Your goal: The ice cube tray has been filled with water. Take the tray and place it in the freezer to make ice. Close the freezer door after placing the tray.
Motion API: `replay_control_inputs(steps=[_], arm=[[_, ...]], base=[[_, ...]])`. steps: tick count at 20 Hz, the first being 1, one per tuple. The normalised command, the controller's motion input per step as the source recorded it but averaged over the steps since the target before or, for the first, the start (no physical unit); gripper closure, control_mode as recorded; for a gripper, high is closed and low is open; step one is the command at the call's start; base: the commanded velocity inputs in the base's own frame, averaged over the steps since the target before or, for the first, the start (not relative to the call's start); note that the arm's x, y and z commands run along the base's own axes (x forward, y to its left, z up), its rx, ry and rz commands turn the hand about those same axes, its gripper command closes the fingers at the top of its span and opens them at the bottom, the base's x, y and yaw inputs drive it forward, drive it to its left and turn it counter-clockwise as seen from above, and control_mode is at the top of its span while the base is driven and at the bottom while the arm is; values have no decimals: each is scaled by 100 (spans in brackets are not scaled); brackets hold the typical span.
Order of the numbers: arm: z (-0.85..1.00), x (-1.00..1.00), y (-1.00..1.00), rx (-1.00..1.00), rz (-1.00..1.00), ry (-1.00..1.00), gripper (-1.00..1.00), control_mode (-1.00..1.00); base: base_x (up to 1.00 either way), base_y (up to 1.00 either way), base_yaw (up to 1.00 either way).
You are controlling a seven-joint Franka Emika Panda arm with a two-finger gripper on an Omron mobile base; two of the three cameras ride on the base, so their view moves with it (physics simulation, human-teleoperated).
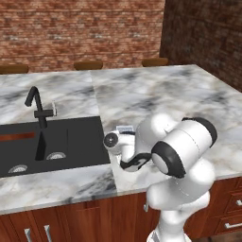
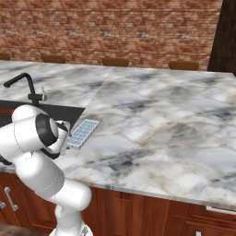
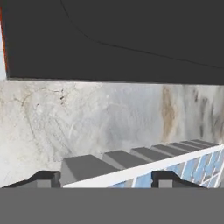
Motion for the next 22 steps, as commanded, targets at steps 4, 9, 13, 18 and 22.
replay_control_inputs(steps=[4, 9, 13, 18, 22], arm=[[-13, -7, 0, 0, -7, 0, 100, -100], [4, -38, -2, 0, -12, -1, 100, -100], [34, -43, -13, 0, -2, -6, 100, -100], [80, -16, -7, -1, 0, -8, 100, -100], [81, -14, 0, -4, 1, -13, 100, -100]], base=[[0, 0, 0], [0, 0, 0], [0, 0, 0], [0, 0, 0], [0, 0, 0]])
